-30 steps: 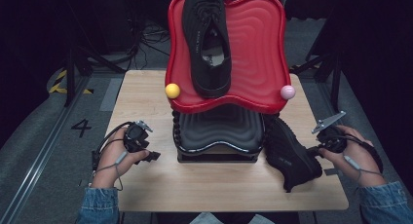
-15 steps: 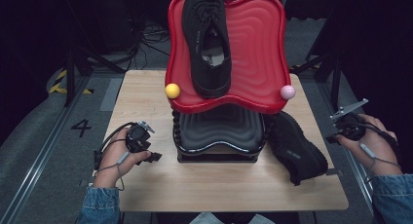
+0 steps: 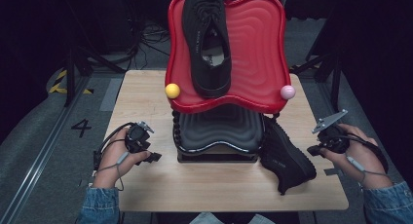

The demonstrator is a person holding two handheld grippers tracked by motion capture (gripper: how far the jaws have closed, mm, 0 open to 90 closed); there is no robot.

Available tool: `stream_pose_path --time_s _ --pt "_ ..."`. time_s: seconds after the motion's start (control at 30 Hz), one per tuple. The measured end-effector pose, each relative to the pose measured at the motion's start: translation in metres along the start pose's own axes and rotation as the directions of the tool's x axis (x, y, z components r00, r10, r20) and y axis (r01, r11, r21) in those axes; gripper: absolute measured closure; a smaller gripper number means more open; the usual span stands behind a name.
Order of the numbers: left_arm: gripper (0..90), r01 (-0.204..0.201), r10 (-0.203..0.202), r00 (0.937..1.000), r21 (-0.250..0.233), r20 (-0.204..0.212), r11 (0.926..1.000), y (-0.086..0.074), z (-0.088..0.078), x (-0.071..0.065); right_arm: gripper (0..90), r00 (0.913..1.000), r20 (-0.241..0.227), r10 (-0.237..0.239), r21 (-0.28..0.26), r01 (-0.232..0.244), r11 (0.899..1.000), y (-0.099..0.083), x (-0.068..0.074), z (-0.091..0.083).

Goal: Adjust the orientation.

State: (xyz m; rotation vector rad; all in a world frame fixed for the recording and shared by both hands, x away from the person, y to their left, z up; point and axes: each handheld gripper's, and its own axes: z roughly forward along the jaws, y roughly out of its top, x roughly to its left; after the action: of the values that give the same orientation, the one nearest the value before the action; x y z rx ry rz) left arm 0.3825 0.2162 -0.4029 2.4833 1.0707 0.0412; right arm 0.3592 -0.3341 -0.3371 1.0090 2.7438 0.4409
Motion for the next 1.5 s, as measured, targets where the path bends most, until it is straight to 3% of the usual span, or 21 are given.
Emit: stream_pose_path --time_s 0.2,0.3,0.5,0.53,0.6,0.67,0.73,0.83,0.93,1.03,1.13,1.23,1.33,1.5 --pt "33.9 -0.003 0.003 1.0 0.006 -0.003 1.0 0.0 0.001 0.0 90.0 0.9964 -0.076 -0.038 0.02 0.039 0.999 0.005 0.014 0.017" --pt "33.9 -0.001 0.001 1.0 0.006 0.002 1.0 0.0 0.001 -0.001 90.0 0.9979 -0.055 -0.034 0.067 0.037 0.997 0.005 0.012 0.027" --pt "33.9 -0.003 0.003 1.0 0.007 0.0 1.0 0.0 0.0 -0.001 90.0 0.9975 -0.054 0.046 0.061 -0.043 0.997 0.0 -0.008 0.026" --pt "33.9 -0.006 0.006 1.0 0.003 -0.002 1.0 0.0 0.001 -0.001 90.0 0.9975 -0.041 0.058 0.063 -0.055 0.997 -0.002 -0.012 0.024" --pt "33.9 -0.019 0.019 0.9997 0.003 -0.012 0.9998 0.001 0.0 -0.001 90.0 0.9962 0.058 0.065 0.1 -0.071 0.993 -0.004 -0.022 0.022" --pt "33.9 -0.009 0.009 1.0 0.003 0.001 1.0 0.0 0.0 -0.002 90.0 0.9914 0.101 0.083 0.128 -0.095 0.987 -0.008 -0.033 0.025" --pt "33.9 -0.002 0.002 1.0 0.003 -0.001 1.0 0.0 0.0 -0.001 90.0 0.9879 0.103 0.115 0.097 -0.125 0.987 -0.013 -0.043 0.02" --pt "33.9 0.0 0.0 1.0 0.007 -0.002 1.0 0.0 0.002 0.0 90.0 0.9796 0.14 0.144 0.036 -0.151 0.988 -0.017 -0.048 0.0" --pt "33.9 -0.005 0.005 1.0 0.01 0.004 0.9999 0.001 0.003 -0.001 90.0 0.9786 0.153 0.138 0.014 -0.141 0.99 -0.017 -0.048 -0.016" --pt "33.9 -0.005 0.004 1.0 0.011 0.004 0.9999 0.001 0.003 -0.002 88.8 0.9841 0.129 0.121 0.016 -0.124 0.992 -0.016 -0.043 -0.022" --pt "33.8 -0.003 0.003 1.0 0.008 0.001 1.0 0.001 0.002 -0.002 79.2 0.9891 0.099 0.109 0.015 -0.111 0.994 -0.016 -0.035 -0.022" --pt "33.8 -0.009 0.009 1.0 0.008 -0.001 0.9999 0.001 0.002 -0.001 67.7 0.996 0.002 0.089 0.044 -0.089 0.995 -0.018 -0.028 -0.015" --pt "33.7 -0.01 0.01 1.0 0.008 0.0 0.9999 0.001 0.002 -0.001 66.4 0.9984 0.001 0.057 0.081 -0.057 0.995 -0.019 -0.031 -0.003" --pt "33.6 0.002 -0.002 1.0 0.009 0.005 1.0 -0.001 0.002 -0.001 65.7 0.9995 0.02 0.026 0.066 -0.028 0.997 -0.018 -0.032 0.002"
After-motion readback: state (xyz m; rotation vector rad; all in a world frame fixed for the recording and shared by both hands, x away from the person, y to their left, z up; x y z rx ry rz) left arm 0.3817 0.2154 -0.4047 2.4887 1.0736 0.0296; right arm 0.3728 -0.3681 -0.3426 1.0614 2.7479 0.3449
